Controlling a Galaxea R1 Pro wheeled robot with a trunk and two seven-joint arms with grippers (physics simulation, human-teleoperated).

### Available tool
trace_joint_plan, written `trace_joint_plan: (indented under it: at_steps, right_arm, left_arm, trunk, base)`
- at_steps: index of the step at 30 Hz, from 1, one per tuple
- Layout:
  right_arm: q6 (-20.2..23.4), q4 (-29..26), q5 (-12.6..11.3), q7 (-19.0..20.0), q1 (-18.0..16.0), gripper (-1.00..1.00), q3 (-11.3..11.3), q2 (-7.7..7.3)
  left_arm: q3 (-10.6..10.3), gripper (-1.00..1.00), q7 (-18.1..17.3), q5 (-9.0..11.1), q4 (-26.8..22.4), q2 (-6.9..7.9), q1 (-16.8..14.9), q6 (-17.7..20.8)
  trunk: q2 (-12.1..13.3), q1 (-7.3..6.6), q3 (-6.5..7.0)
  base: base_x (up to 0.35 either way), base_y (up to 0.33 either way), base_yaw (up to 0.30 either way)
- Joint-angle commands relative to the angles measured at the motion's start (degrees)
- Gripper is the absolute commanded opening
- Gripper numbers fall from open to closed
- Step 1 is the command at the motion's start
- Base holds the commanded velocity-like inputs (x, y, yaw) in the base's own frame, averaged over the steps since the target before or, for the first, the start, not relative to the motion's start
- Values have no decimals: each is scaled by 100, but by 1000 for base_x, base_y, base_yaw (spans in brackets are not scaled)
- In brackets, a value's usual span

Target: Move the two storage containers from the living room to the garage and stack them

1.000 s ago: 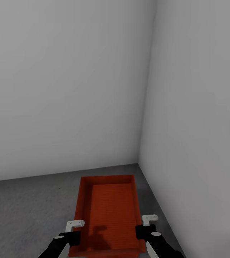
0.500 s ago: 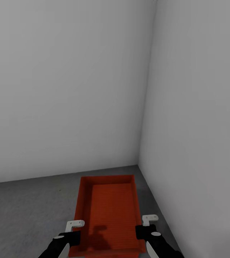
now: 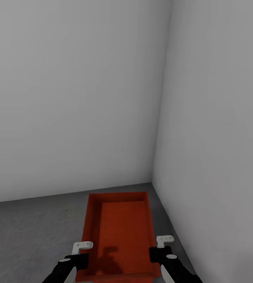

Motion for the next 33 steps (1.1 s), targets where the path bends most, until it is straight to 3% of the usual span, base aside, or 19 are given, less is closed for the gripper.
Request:
trace_joint_plan:
  at_steps: [1,8,22,33]
  right_arm:
    - [22,2,-119,-28,0,-100,53,-5]
    - [22,2,-120,-27,0,-100,53,-5]
    - [23,2,-119,-24,0,-100,53,-5]
    - [23,2,-119,-26,0,-100,53,-5]
  left_arm:
    - [-55,-100,54,154,-215,6,-6,-6]
    - [-55,-100,54,154,-222,6,-6,-6]
    - [-55,-100,54,154,-232,6,-6,-12]
    - [-55,-100,54,154,-233,6,-6,-13]
  trunk:
    - [38,-23,12]
    - [319,-177,138]
    - [319,-177,130]
    - [319,-177,47]
  base:
    - [0,0,0]
    - [0,0,0]
    - [0,0,0]
    - [0,0,59]
